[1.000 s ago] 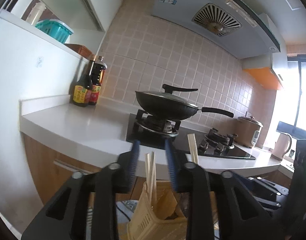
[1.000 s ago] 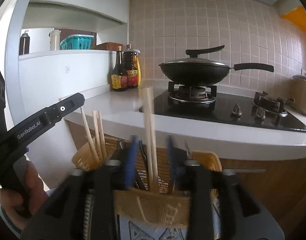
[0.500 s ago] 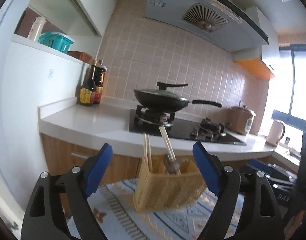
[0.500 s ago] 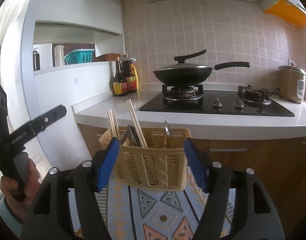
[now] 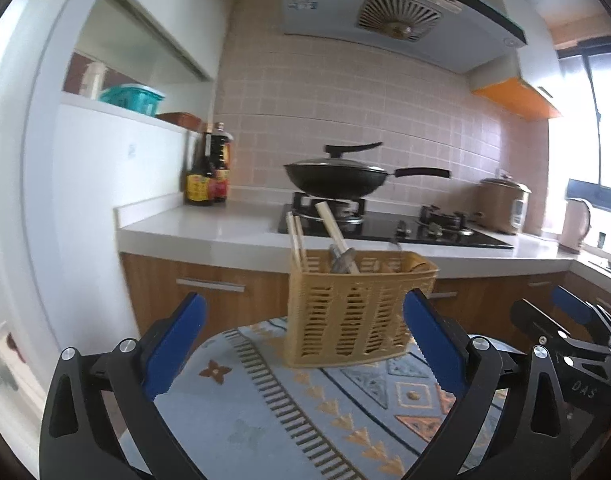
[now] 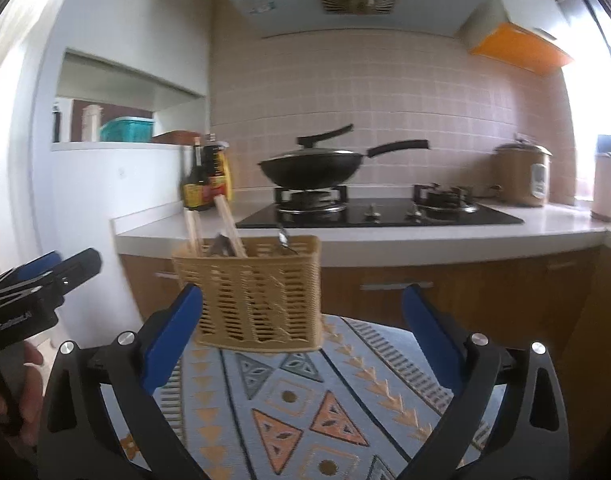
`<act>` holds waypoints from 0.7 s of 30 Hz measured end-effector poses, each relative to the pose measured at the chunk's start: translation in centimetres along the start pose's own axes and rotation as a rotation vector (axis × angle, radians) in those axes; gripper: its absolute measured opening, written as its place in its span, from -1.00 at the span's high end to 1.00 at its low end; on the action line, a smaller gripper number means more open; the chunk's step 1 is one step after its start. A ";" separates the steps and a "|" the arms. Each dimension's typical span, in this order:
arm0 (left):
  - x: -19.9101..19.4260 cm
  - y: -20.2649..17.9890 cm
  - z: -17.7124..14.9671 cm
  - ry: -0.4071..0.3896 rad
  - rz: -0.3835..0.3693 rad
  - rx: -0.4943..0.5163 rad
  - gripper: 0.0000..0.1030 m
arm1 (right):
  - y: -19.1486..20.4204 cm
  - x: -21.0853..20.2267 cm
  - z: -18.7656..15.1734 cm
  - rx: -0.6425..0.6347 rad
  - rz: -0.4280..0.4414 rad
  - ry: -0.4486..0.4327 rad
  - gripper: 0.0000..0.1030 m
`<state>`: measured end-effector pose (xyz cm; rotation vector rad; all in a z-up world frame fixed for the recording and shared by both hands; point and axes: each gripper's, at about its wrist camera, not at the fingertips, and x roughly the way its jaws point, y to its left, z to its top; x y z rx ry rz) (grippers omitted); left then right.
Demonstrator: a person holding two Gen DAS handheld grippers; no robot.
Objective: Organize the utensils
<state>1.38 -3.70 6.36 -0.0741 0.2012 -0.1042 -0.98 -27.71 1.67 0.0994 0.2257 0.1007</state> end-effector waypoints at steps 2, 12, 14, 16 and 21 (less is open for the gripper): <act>0.6 -0.5 -0.8 -0.015 0.045 0.012 -0.85 | -0.3 0.7 -0.9 0.000 -0.027 0.013 -0.85; 3.3 -0.3 -4.5 0.072 0.099 0.049 -0.85 | -1.2 3.5 -3.6 -0.024 -0.037 0.122 -0.85; 3.6 0.1 -4.8 0.087 0.109 0.039 -0.85 | -1.1 3.3 -3.7 -0.043 -0.040 0.113 -0.85; 3.8 0.3 -4.9 0.095 0.109 0.031 -0.85 | -1.0 3.1 -3.8 -0.047 -0.031 0.111 -0.85; 3.4 0.3 -4.8 0.055 0.139 0.039 -0.85 | -1.2 3.1 -3.8 -0.042 -0.041 0.112 -0.85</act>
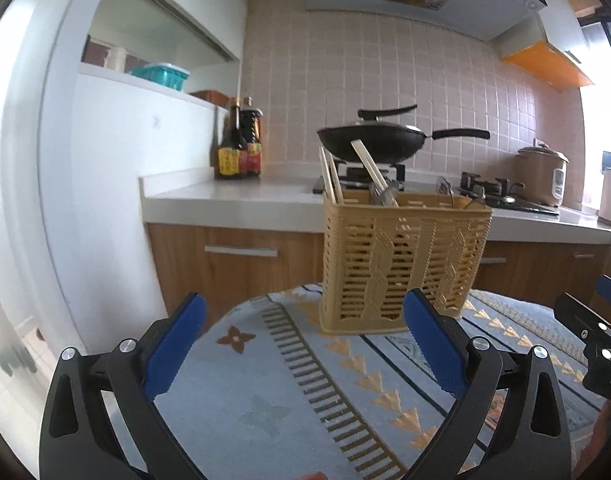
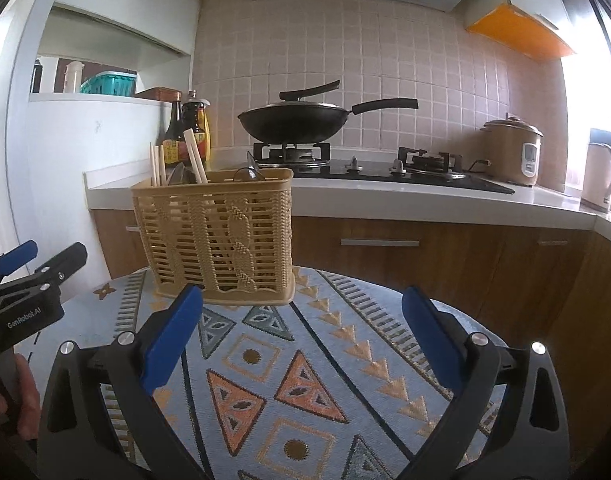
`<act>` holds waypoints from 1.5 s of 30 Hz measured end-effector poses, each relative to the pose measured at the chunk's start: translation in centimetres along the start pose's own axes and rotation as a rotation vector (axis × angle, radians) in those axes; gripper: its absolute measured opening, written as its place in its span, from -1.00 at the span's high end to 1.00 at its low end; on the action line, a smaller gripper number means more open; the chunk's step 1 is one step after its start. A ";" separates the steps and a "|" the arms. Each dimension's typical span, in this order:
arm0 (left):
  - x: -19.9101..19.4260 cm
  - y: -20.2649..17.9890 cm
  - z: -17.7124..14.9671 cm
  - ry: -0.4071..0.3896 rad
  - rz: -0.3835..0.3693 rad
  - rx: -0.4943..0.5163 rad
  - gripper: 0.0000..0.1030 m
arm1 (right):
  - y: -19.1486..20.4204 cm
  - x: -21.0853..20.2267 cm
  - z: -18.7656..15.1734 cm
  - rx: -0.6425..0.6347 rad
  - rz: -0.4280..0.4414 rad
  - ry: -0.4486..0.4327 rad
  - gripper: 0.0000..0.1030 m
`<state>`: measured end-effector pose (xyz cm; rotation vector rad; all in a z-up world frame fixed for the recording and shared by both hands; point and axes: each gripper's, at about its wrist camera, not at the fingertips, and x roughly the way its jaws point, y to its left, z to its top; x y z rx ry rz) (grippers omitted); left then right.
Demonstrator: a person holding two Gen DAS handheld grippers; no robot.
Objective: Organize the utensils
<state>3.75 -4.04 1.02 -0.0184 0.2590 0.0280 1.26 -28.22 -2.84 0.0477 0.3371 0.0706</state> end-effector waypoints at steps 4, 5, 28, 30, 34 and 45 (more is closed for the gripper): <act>0.3 -0.3 0.0 0.015 0.009 0.025 -0.85 | -0.2 0.7 -0.1 0.010 0.002 0.034 -0.85; 0.3 -0.4 0.0 0.018 0.009 0.028 -0.85 | -0.3 1.1 -0.1 0.015 0.004 0.052 -0.85; 0.6 -0.5 -0.1 0.045 0.008 0.021 -0.85 | -0.9 1.8 -0.2 0.042 -0.005 0.081 -0.85; 0.6 -0.5 -0.1 0.042 0.009 0.023 -0.85 | -0.9 1.7 -0.2 0.042 -0.008 0.079 -0.85; 0.5 -0.5 -0.1 0.041 0.009 0.022 -0.85 | -0.6 1.6 -0.2 0.030 -0.017 0.074 -0.85; 0.5 -0.6 -0.1 0.046 -0.001 0.025 -0.85 | -0.4 1.5 -0.2 0.019 -0.023 0.073 -0.85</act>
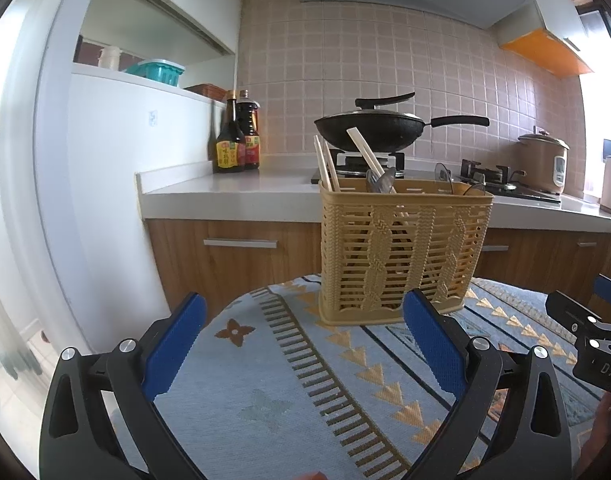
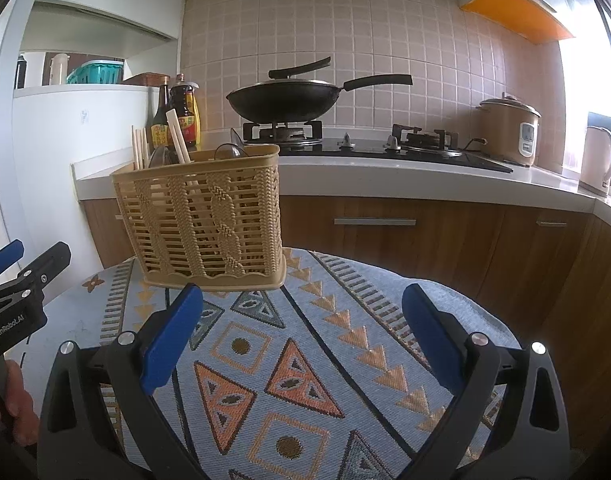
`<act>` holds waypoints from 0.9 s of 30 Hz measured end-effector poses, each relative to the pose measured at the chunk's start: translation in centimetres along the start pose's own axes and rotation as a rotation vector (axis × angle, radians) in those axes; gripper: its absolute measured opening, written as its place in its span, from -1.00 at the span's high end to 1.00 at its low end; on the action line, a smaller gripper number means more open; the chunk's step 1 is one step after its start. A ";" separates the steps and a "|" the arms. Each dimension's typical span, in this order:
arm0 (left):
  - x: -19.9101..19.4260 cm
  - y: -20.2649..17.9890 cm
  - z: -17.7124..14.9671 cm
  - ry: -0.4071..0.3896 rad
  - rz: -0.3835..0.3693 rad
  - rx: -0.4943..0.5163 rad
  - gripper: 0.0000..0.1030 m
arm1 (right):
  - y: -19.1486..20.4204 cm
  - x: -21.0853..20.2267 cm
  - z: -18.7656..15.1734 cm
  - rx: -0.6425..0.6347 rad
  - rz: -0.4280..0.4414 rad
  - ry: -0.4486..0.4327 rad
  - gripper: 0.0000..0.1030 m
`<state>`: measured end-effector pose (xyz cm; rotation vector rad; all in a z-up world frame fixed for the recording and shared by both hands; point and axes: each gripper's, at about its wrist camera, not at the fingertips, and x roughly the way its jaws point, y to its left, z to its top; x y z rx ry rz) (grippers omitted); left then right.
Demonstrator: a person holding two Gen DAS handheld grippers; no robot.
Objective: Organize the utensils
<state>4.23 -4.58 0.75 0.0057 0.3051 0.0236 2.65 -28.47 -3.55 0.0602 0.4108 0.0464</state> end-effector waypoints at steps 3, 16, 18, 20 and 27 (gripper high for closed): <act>0.0 -0.1 0.0 0.000 0.001 -0.001 -0.85 | 0.0 0.0 0.0 -0.001 0.000 -0.001 -0.85; 0.0 -0.2 -0.1 -0.001 -0.006 -0.002 -0.85 | 0.1 -0.1 0.0 -0.004 -0.005 -0.001 -0.85; 0.0 -0.2 0.0 -0.001 -0.006 -0.001 -0.85 | 0.1 -0.1 0.0 -0.005 -0.004 -0.001 -0.85; 0.0 -0.2 0.0 -0.001 -0.005 -0.002 -0.85 | 0.1 -0.1 0.0 -0.005 -0.005 -0.001 -0.85; -0.1 -0.1 0.0 -0.004 -0.012 -0.002 -0.85 | 0.3 -0.3 0.0 -0.002 0.005 -0.010 -0.85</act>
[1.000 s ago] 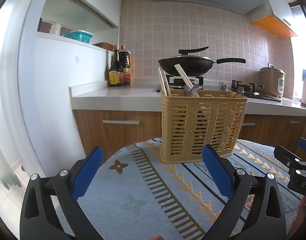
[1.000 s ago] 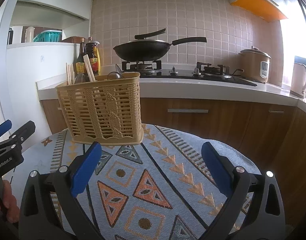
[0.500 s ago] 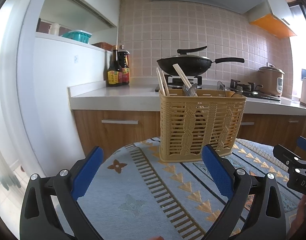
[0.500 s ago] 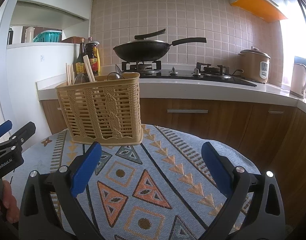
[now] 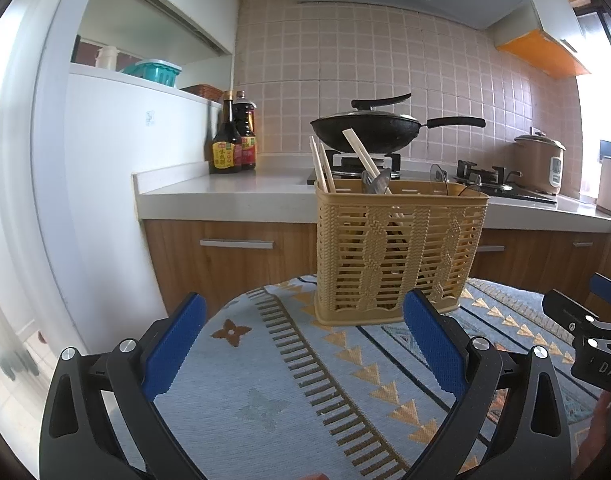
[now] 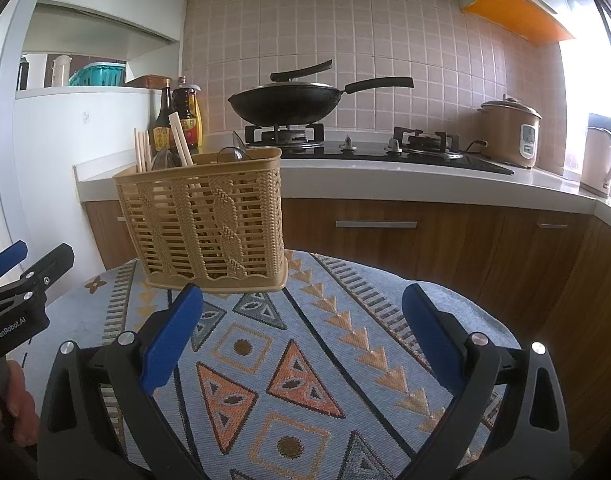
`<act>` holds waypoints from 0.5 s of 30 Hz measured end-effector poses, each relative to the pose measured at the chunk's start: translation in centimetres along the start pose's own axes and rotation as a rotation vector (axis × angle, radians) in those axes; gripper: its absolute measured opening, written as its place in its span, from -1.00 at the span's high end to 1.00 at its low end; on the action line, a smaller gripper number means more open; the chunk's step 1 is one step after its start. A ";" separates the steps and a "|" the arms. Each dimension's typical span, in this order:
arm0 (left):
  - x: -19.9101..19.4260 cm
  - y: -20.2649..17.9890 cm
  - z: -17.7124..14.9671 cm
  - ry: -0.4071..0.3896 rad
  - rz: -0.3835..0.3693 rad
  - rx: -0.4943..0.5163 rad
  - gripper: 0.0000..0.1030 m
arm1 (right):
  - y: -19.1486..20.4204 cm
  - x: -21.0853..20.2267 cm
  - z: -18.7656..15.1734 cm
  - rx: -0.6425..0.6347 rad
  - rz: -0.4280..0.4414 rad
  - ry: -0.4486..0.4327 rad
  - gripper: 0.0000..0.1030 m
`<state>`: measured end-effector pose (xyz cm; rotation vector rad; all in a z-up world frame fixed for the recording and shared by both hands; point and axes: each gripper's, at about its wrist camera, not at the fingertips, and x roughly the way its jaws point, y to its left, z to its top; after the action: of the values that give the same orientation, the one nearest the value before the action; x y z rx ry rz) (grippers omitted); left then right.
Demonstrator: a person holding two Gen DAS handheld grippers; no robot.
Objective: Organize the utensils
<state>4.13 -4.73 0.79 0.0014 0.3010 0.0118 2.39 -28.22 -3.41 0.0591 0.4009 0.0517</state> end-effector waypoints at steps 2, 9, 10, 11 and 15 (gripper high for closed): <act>0.0 0.0 0.0 0.000 -0.001 -0.001 -0.85 | 0.1 -0.1 0.0 -0.001 0.001 -0.003 -0.85; -0.1 0.0 0.0 0.001 -0.004 0.001 -0.85 | 0.2 -0.3 0.0 -0.008 -0.002 -0.010 -0.85; -0.1 0.0 0.0 0.002 -0.004 0.002 -0.85 | 0.2 -0.3 0.0 -0.009 -0.003 -0.009 -0.85; 0.0 0.0 0.0 0.001 -0.005 0.002 -0.85 | 0.2 -0.2 0.0 -0.008 -0.004 -0.008 -0.85; -0.1 0.0 0.1 0.002 -0.006 0.003 -0.85 | 0.2 -0.2 0.0 -0.006 -0.003 -0.007 -0.85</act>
<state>4.08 -4.75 0.86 0.0037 0.3031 0.0049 2.17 -28.01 -3.30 0.0525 0.3936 0.0497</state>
